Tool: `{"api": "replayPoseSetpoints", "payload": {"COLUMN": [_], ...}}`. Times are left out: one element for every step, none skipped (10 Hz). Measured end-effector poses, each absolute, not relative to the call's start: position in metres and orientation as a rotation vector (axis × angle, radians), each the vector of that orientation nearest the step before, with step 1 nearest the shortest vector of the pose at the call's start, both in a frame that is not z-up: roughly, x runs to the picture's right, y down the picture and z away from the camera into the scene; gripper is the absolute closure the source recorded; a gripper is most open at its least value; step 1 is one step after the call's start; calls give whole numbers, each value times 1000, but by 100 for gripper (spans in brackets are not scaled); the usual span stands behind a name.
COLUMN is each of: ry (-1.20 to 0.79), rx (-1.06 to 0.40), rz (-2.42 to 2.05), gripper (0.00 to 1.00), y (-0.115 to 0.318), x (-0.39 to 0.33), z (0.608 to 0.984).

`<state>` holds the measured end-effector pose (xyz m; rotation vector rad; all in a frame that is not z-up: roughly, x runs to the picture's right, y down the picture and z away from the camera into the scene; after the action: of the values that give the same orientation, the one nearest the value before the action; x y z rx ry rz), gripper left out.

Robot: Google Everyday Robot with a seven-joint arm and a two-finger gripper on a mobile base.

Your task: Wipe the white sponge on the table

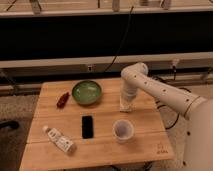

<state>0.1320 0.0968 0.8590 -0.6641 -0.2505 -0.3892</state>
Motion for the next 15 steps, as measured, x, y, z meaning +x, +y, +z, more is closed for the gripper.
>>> {"api": "replayPoseSetpoints", "payload": {"ry": [-258,-264,-266,-265,-264,-262,-255,-253,-252,-251,-249,-254,-262,-270,-281], "rx": [-665,-664,-663,-662,-662,-664,-667,-661,-654,-645,-637,-631,-628,-623,-618], "rz": [-399,-415,-434,-458,-479,-501,-523,-537,-548,-558,-565,-565,-565,-564,-561], "gripper": [20,20,20,20,20,20,20,20,20,20,20,20,22,30,42], "y": [95,94,93,93,93,95,99,102,104,105,106,108,111,114,118], "x": [133,131,132,132,132,133,136,138,141,145,149,151,151,150,148], "z": [859,860,862,865,869,874,880,886,890,894,897,899,901,903,904]}}
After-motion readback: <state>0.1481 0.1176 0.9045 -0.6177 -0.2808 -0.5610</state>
